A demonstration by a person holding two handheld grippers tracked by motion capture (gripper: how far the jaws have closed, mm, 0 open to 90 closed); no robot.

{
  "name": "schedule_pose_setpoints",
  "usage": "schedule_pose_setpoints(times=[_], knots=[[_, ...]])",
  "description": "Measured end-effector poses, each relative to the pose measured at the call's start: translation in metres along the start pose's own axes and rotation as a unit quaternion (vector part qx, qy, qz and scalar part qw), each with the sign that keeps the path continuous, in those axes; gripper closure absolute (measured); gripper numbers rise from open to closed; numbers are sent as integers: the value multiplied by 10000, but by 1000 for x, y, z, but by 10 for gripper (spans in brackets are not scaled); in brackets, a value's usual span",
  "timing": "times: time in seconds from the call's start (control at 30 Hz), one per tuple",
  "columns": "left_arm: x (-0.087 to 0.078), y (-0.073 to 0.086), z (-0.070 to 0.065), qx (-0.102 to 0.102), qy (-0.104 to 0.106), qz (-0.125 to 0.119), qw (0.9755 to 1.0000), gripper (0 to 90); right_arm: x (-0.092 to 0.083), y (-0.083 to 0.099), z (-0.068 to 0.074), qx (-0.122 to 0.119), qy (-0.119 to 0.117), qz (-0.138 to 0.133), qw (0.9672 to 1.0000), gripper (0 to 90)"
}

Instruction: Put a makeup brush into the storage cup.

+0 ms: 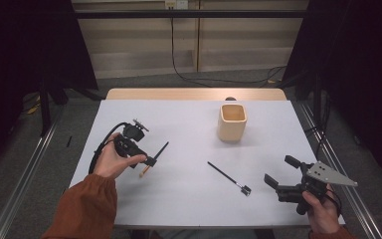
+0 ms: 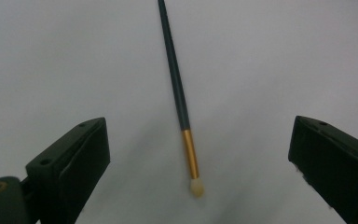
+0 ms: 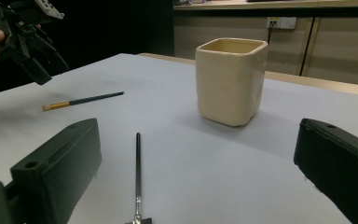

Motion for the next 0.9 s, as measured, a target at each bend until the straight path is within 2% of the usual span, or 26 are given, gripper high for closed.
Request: schedule_pose_setpoints(times=[0.07, 0.1, 0.13, 0.17, 0.23, 0.27, 0.37, 0.47, 0.5, 0.57, 0.63, 0.8, 0.9], knots=[[3, -1, 1, -65, -105, 115, 9999, 53, 0, 0, 0, -7, -6, -3, 10000, 0], [4, 0, 2, -24, -95, 158, 9998, 69, 0, 0, 0, 4, -6, 5, 10000, 0], [6, 0, 2, -65, -62, 178, 9998, 69, 0, 0, 0, 4, -6, 5, 10000, 0], [7, 0, 2, -92, -77, 224, 9997, 120, 0, 0, 0, 14, 4, 8, 10000, 0], [11, 0, 2, -82, -118, 340, 9993, 140, 0, 0, 0, -4, 4, 16, 10000, 0], [12, 0, 1, -73, -142, 401, 9991, 184, 0, 0, 0, -13, -2, 23, 10000, 0], [17, 0, 1, -128, -43, 570, 9983, 216, 0, 0, 0, 6, -5, 24, 10000, 0], [21, -1, 1, -156, -30, 706, 9974, 341, 0, 0, 0, 2, 3, 33, 10000, 0], [23, -1, 1, -157, -29, 752, 9970, 341, 0, 0, 0, 2, 3, 33, 10000, 0], [25, -2, 1, -205, -33, 775, 9968, 379, 1, 1, 1, -11, 5, 35, 10000, 0], [26, -3, 1, -228, -17, 788, 9966, 467, 1, 1, 1, -19, -4, 53, 10000, 0], [31, -5, 2, -308, -62, 870, 9957, 556, 1, 1, 0, -21, 1, 55, 10000, 0], [33, -5, 0, -255, -98, 937, 9952, 603, 1, 1, 1, -12, -2, 67, 10000, 0]])
Point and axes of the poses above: each handheld gripper's, and its own axes: x roughly forward along the jaws, y roughly out of its underside, z roughly to its left, the point moved 1 cm from there along x, roughly forward along the jaws, and after that the axes turned 6 degrees about y, right-handed, at the moved point
